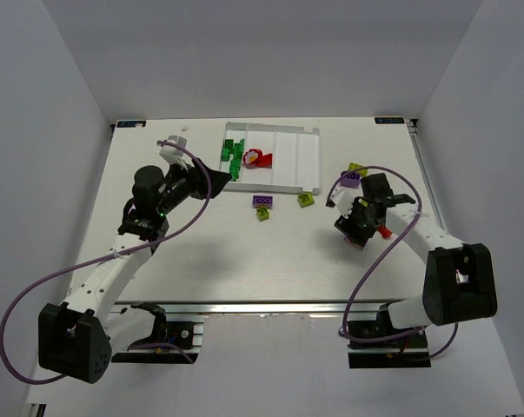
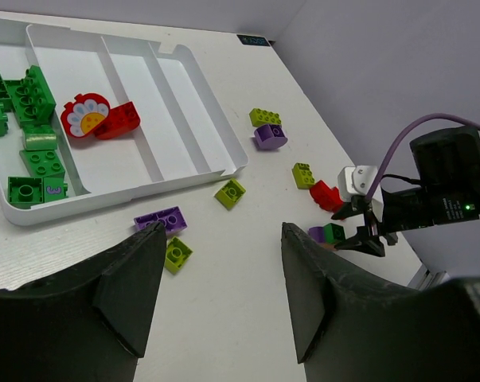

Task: Sort the legos into containers by color

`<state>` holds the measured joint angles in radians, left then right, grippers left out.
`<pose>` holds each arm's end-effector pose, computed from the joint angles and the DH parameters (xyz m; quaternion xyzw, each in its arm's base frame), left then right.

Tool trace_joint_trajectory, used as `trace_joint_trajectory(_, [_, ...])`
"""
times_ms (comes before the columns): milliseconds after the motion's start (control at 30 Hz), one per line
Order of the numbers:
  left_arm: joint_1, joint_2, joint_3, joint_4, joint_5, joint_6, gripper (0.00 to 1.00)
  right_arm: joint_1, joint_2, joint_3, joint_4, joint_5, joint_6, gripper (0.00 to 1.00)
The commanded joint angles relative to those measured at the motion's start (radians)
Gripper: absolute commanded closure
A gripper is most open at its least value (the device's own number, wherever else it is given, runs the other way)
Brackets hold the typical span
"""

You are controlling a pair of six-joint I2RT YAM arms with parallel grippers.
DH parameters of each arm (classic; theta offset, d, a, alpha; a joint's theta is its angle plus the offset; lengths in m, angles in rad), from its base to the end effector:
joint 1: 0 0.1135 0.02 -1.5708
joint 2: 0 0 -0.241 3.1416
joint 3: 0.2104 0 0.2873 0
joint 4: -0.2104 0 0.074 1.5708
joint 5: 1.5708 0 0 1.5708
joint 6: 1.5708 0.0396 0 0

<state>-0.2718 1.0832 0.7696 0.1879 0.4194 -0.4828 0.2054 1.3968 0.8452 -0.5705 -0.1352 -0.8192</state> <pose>0.2867 -0.0967 0.2830 0.0596 0.7441 -0.3835 0.5438 0.2908 0.0660 0.1527 -0.4899 0.8405 -0.0043 0.2315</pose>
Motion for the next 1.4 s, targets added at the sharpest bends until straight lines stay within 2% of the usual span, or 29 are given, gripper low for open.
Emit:
trace_joint_trajectory(0, [0.0, -0.026, 0.036, 0.005, 0.015, 0.013, 0.3, -0.008, 0.022, 0.031, 0.026, 0.002, -0.026, 0.4])
trace_joint_trajectory(167, [0.0, -0.025, 0.036, 0.004, 0.015, 0.012, 0.3, -0.014, 0.077, 0.043, 0.037, 0.006, -0.031, 0.44])
trace_joint_trajectory(333, [0.0, -0.026, 0.034, 0.004, 0.016, 0.012, 0.3, -0.014, 0.079, 0.061, 0.024, -0.012, -0.031, 0.62])
trace_joint_trajectory(400, [0.0, -0.025, 0.036, 0.004, 0.016, 0.013, 0.3, -0.014, 0.056, 0.068, 0.003, -0.026, -0.029, 0.66])
trace_joint_trajectory(567, [0.0, -0.022, 0.033, 0.018, 0.036, 0.01, 0.3, -0.014, -0.01, 0.095, -0.045, -0.078, -0.023, 0.84])
trace_joint_trajectory(700, [0.0, -0.02, 0.019, 0.085, 0.134, -0.028, 0.29, -0.014, -0.077, 0.158, -0.106, -0.228, 0.008, 0.89])
trace_joint_trajectory(833, [-0.001, -0.003, -0.022, 0.276, 0.28, -0.117, 0.22, -0.014, -0.108, 0.253, -0.135, -0.507, 0.118, 0.97])
trace_joint_trajectory(933, [-0.017, -0.006, -0.042, 0.338, 0.315, -0.142, 0.18, -0.012, -0.111, 0.311, -0.065, -0.698, 0.297, 1.0])
trace_joint_trajectory(1000, [-0.036, -0.019, -0.052, 0.349, 0.318, -0.131, 0.14, -0.014, -0.108, 0.324, 0.055, -0.789, 0.411, 1.0])
trace_joint_trajectory(1033, [-0.046, -0.023, -0.056, 0.367, 0.328, -0.128, 0.13, -0.014, -0.105, 0.319, 0.111, -0.875, 0.543, 1.0])
trace_joint_trajectory(1100, [-0.079, -0.031, -0.072, 0.395, 0.343, -0.122, 0.12, -0.011, -0.091, 0.304, 0.314, -0.967, 0.691, 1.0])
trace_joint_trajectory(1133, [-0.09, -0.032, -0.076, 0.412, 0.352, -0.117, 0.11, -0.006, -0.084, 0.281, 0.389, -1.039, 0.854, 1.0])
trace_joint_trajectory(1167, [-0.101, -0.032, -0.079, 0.416, 0.357, -0.112, 0.11, 0.003, -0.076, 0.27, 0.464, -1.072, 0.929, 1.0])
trace_joint_trajectory(1200, [-0.124, -0.029, -0.082, 0.42, 0.363, -0.1, 0.11, 0.009, -0.064, 0.256, 0.609, -1.122, 0.992, 1.0])
trace_joint_trajectory(1367, [-0.182, -0.009, -0.101, 0.466, 0.39, -0.097, 0.11, 0.049, -0.071, 0.123, 0.959, -1.158, 1.305, 1.0])
